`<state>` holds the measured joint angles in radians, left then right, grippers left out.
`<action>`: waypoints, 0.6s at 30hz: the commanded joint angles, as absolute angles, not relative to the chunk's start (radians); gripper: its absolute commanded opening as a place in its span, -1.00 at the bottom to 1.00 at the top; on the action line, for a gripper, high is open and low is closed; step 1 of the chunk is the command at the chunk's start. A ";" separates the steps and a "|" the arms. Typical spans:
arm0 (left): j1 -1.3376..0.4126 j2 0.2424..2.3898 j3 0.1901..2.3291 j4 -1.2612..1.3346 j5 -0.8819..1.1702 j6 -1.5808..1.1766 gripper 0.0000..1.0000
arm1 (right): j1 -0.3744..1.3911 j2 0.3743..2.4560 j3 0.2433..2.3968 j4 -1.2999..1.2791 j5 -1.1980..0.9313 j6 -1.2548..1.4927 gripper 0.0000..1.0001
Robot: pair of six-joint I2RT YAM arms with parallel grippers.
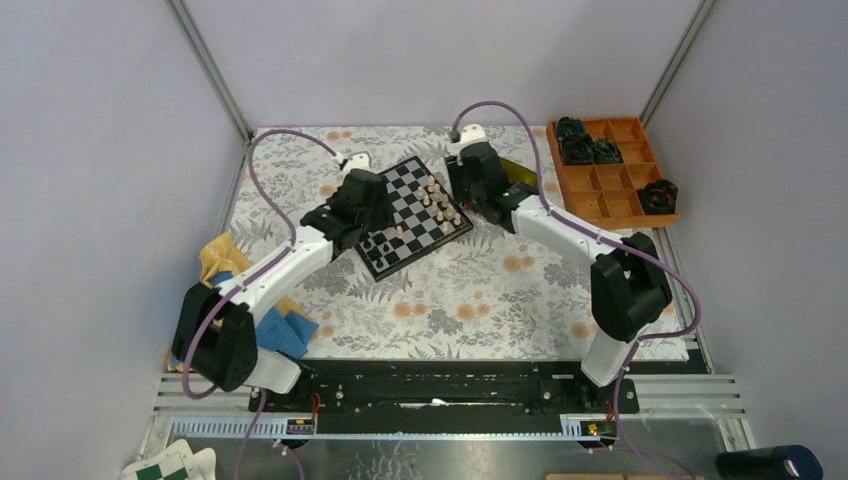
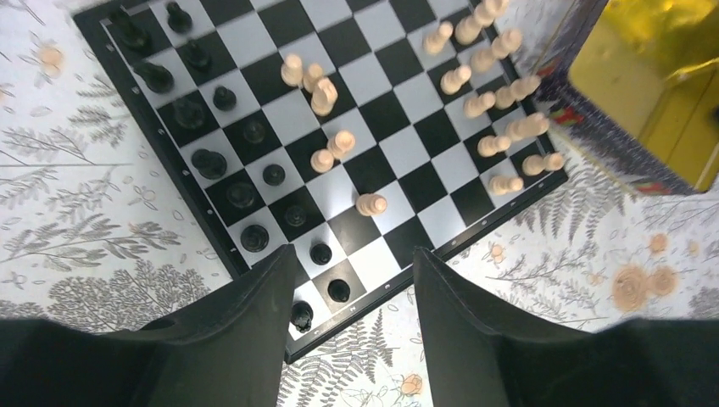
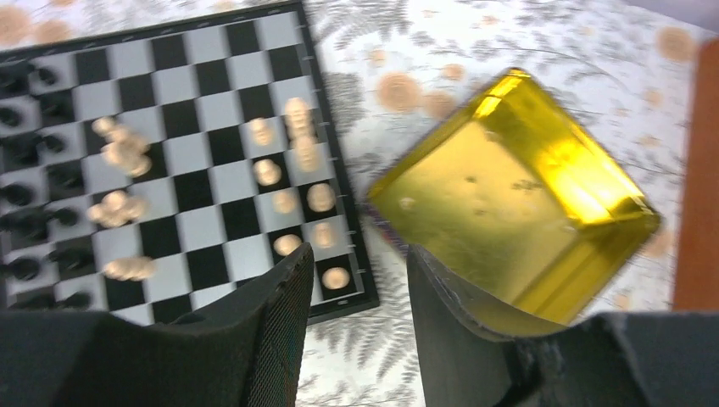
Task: Set up the chess pieces on the board
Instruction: Pick up the chess piece from the chessboard.
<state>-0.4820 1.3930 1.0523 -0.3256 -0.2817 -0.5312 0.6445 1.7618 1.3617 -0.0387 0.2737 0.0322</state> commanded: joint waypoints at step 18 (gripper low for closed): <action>-0.528 1.714 1.172 -0.213 -0.244 -0.507 0.02 | 0.508 1.680 1.301 0.083 0.314 0.051 0.04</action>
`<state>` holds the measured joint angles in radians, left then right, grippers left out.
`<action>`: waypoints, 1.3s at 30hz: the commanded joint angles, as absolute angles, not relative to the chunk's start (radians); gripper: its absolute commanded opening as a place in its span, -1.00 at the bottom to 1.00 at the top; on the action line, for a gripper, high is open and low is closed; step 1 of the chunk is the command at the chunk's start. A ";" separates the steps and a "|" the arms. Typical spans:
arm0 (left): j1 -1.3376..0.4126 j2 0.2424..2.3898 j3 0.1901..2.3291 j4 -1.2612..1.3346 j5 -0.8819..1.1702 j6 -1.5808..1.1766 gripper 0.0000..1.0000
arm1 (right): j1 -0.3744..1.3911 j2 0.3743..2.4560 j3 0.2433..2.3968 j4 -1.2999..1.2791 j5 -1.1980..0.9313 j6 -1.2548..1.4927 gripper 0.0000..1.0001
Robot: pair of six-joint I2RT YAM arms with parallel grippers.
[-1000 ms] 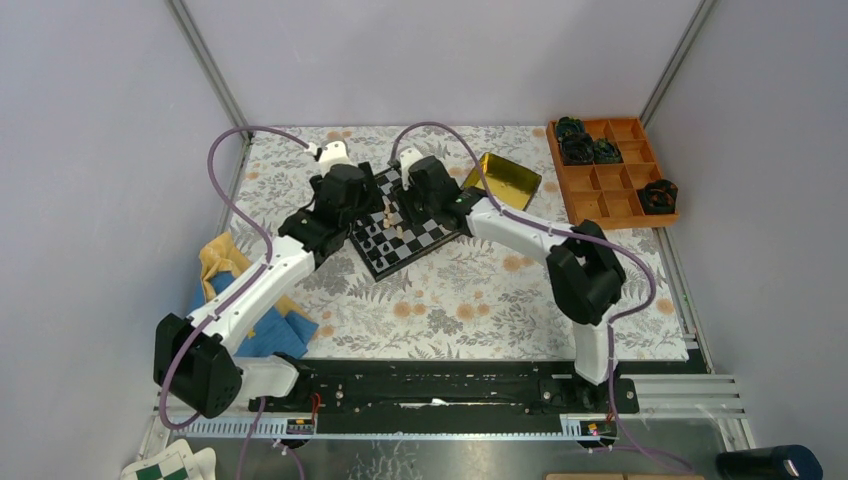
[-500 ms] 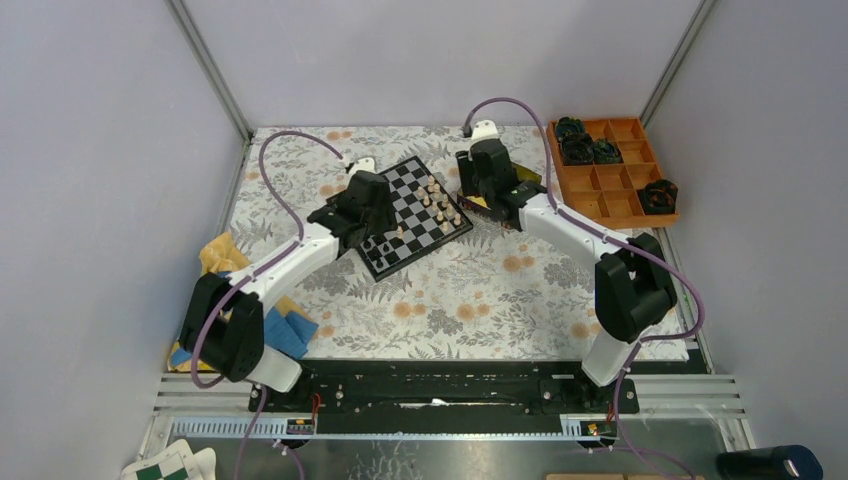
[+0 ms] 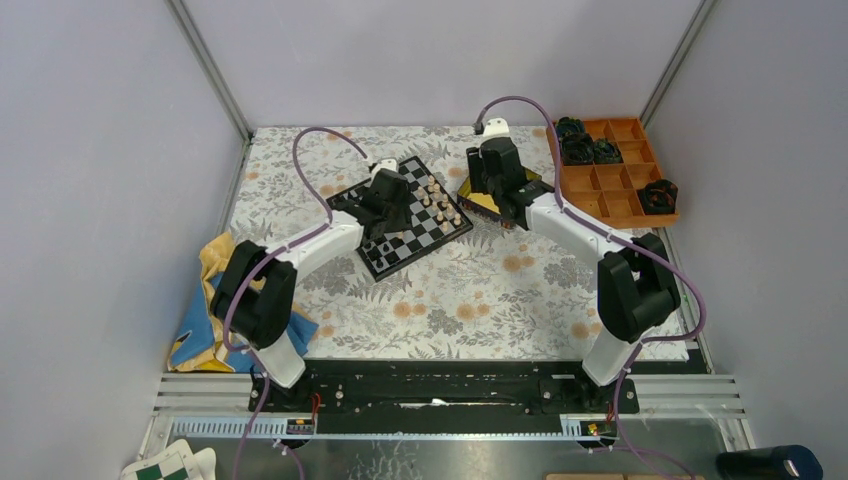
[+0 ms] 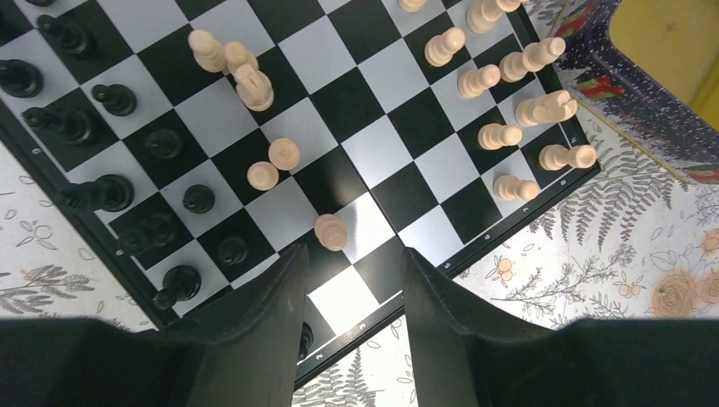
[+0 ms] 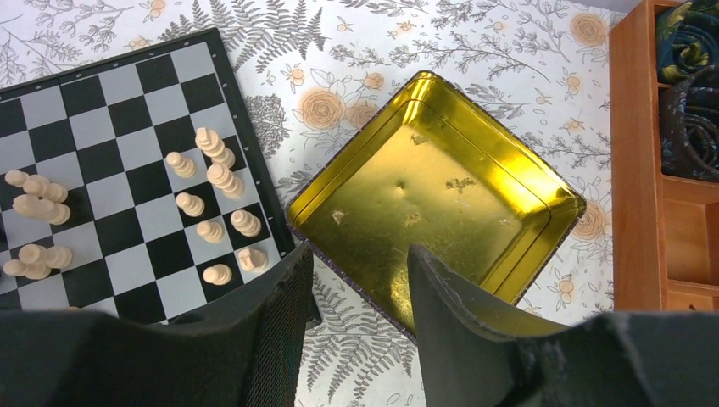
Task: Set up the chess pieces on the board
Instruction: Pick up the chess piece from the chessboard.
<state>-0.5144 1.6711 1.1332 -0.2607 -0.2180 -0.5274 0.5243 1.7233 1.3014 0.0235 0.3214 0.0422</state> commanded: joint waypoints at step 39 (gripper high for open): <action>-0.528 1.834 1.231 -0.260 -0.323 -0.497 -0.20 | 0.494 1.678 1.288 0.069 0.287 0.059 0.06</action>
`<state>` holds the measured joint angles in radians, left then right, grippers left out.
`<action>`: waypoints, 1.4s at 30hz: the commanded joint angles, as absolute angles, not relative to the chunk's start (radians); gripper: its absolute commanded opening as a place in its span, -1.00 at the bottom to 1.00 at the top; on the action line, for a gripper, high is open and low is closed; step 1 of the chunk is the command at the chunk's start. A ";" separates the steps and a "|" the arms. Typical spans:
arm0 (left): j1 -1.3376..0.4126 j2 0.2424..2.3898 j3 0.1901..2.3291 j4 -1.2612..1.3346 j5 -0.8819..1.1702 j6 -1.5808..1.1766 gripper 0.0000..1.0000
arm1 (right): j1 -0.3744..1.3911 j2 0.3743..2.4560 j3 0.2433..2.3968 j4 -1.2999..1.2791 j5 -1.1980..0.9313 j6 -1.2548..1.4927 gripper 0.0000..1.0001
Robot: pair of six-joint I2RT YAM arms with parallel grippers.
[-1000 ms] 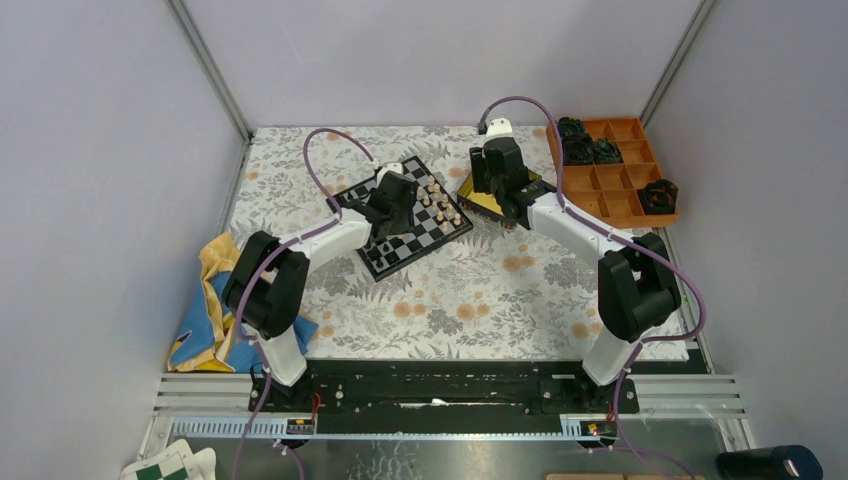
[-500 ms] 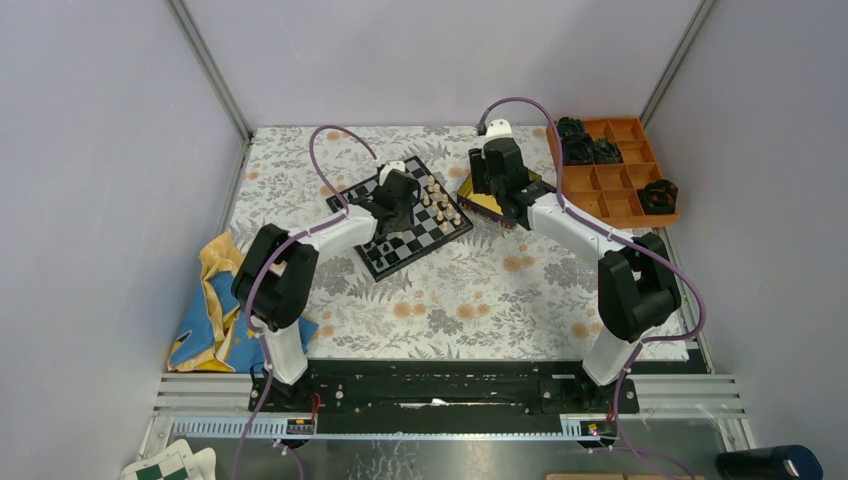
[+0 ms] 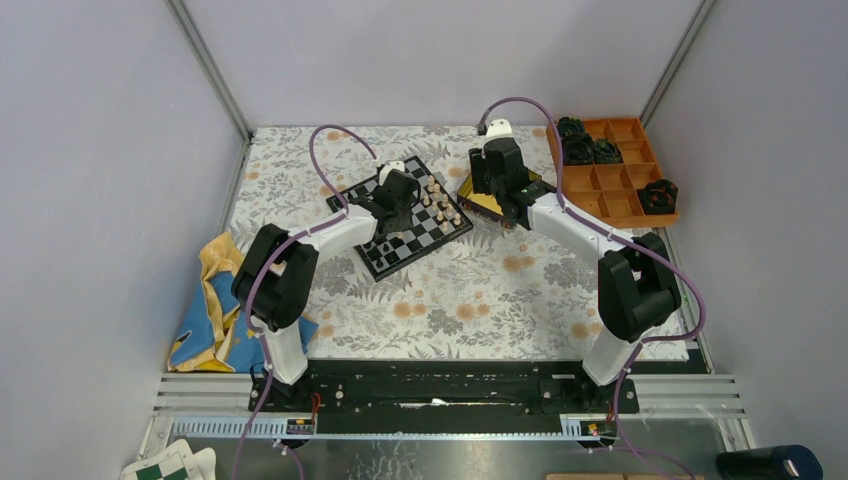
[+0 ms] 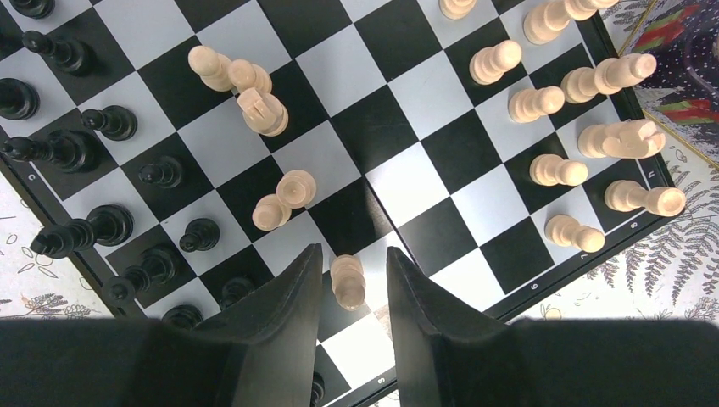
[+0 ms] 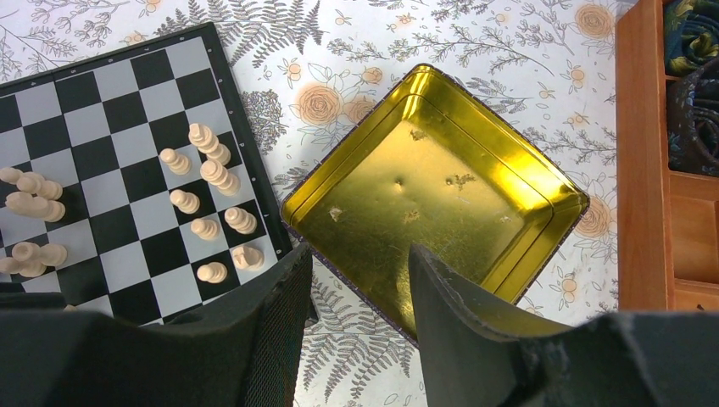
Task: Set up the chess pieces on the board
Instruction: Pick up the chess piece from the chessboard.
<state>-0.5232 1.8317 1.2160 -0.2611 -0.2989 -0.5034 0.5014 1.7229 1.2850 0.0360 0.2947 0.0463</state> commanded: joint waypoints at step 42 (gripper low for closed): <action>-0.529 1.749 1.196 -0.283 -0.325 -0.529 -1.00 | 0.492 1.637 1.238 0.074 0.291 0.063 0.06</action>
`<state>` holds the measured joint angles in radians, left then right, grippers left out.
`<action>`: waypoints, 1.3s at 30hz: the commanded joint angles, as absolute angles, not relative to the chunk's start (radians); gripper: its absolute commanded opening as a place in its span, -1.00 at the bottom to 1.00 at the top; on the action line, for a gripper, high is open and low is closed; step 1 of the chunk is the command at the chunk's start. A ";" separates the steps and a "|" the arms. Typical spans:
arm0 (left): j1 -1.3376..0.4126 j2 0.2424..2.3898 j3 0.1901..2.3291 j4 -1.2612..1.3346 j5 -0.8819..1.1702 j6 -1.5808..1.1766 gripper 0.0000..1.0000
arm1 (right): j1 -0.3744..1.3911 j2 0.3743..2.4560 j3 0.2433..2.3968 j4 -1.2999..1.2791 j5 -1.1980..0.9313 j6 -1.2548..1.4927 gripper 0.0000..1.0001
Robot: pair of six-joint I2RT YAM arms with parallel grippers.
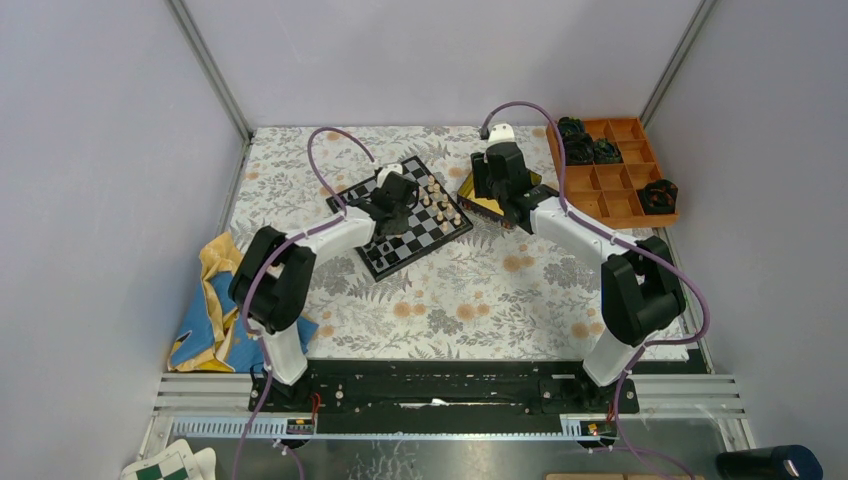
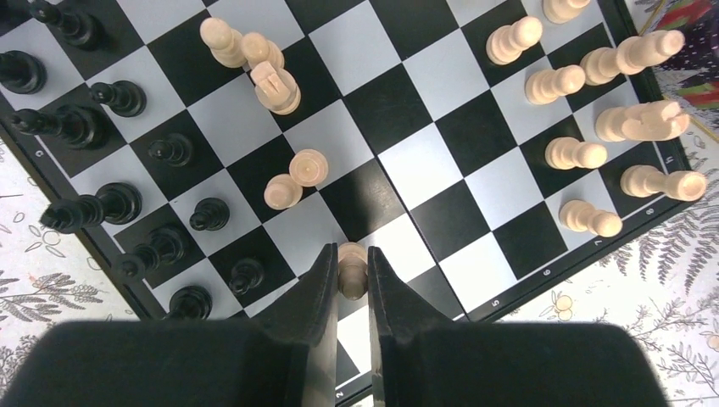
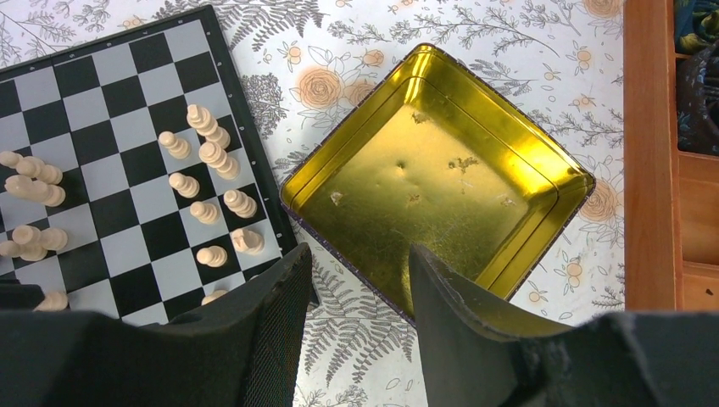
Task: Set up the chess pieces on the board
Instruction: Pick up the chess piece from the chessboard, then place the chess piece on the chessboard.
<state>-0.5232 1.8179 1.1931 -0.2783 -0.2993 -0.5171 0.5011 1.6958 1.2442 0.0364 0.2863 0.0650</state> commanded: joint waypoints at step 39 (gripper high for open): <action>-0.406 2.231 1.922 -0.258 -0.358 -0.542 -1.00 | 0.345 1.764 1.386 0.129 0.264 0.087 0.05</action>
<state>-0.4297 2.2017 1.8729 -0.3042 -0.3576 -0.5194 0.3500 1.7466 1.3243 0.0898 0.2768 0.0738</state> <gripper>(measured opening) 0.197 0.527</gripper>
